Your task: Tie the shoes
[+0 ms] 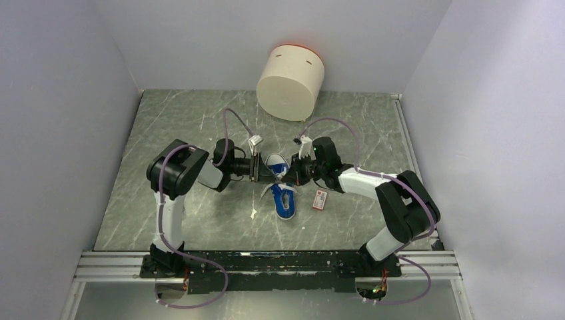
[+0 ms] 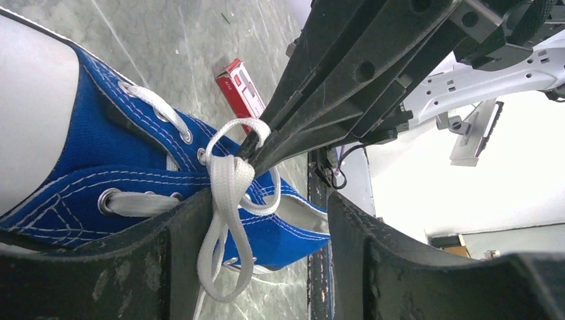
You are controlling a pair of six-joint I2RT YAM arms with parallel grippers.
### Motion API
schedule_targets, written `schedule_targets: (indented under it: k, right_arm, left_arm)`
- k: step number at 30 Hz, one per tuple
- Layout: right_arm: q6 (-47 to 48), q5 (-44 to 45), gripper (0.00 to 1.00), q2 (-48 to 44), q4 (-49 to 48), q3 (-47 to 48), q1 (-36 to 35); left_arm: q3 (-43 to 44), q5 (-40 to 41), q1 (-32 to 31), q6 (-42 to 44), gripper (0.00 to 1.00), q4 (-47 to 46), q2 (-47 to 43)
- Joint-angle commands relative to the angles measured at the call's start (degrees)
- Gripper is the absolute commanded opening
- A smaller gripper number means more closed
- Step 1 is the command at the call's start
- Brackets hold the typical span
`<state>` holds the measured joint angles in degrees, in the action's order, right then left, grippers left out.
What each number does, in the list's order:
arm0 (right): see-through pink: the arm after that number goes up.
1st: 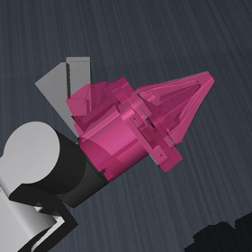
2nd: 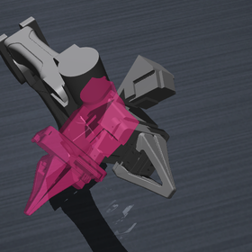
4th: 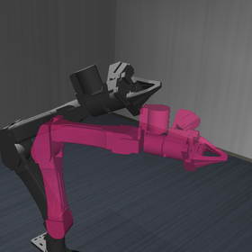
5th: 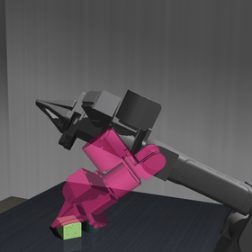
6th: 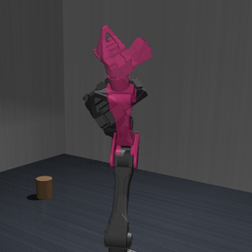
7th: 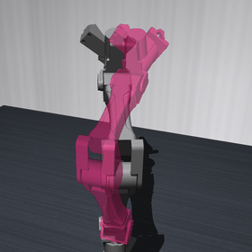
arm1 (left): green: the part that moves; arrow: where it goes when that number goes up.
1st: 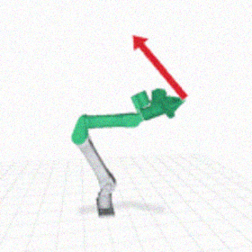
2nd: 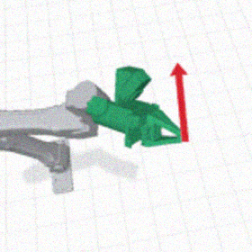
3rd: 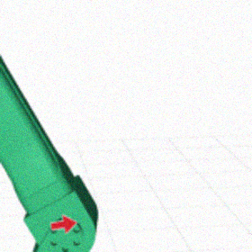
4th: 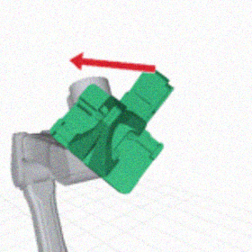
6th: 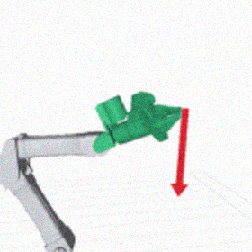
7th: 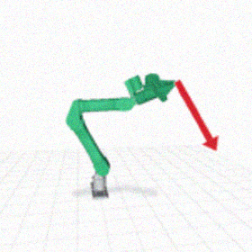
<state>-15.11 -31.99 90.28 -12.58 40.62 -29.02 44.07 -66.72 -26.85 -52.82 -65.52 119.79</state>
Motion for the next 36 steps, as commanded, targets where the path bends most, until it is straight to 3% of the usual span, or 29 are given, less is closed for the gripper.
schedule_targets:
  k: [1, 3, 7, 12, 14, 17, 18, 27, 32, 36]
  right_arm:
    - [1.64, -2.39, 0.00, 0.93, -1.67, 1.72, 0.19]
    - [2.02, -3.21, 0.00, 0.81, -1.83, 1.66, 0.25]
    - [2.59, -3.94, 0.00, 0.72, -1.58, 1.53, 0.33]
    - [2.63, -5.72, 0.00, 0.76, -2.32, 0.92, 0.34]
    - [2.73, -6.71, 0.00, 0.64, -2.62, 0.66, 0.36]
    - [3.05, -6.84, 0.00, 0.28, -2.42, 0.28, 0.40]
    - [3.15, -6.74, 0.00, 0.06, -2.33, 0.19, 0.32]
    - [2.47, -6.98, 0.00, -0.72, -2.93, -0.48, 0.36]
    - [3.05, -6.93, 0.00, -1.32, -2.05, -0.98, 0.34]
    - [2.96, -6.77, 0.00, -1.80, -2.01, -1.48, 0.34]
  left_arm:
    - [-0.11, -0.10, -1.20, 0.67, 0.67, -2.52, 0.67]
    - [0.77, 1.51, -1.59, 5.00, 0.65, 3.42, -0.34]
    - [3.55, 4.25, -1.80, 12.71, 0.50, 16.24, -1.35]
    - [3.67, 4.84, -1.80, 9.51, 0.37, 12.28, -0.60]
    - [3.70, 5.22, -1.80, 9.09, 0.38, 12.25, -0.56]
    - [3.13, 5.52, -1.80, 9.40, 0.55, 12.08, -1.20]
    - [2.97, 5.47, -1.80, 9.47, 0.57, 12.06, -1.30]
    - [2.50, 6.07, -1.66, 9.70, 0.25, 13.02, -1.12]
    - [1.01, 5.02, -1.16, 4.51, 0.52, 4.86, -0.48]
    - [-0.11, 4.39, -0.63, 1.82, 0.51, 0.76, 0.31]
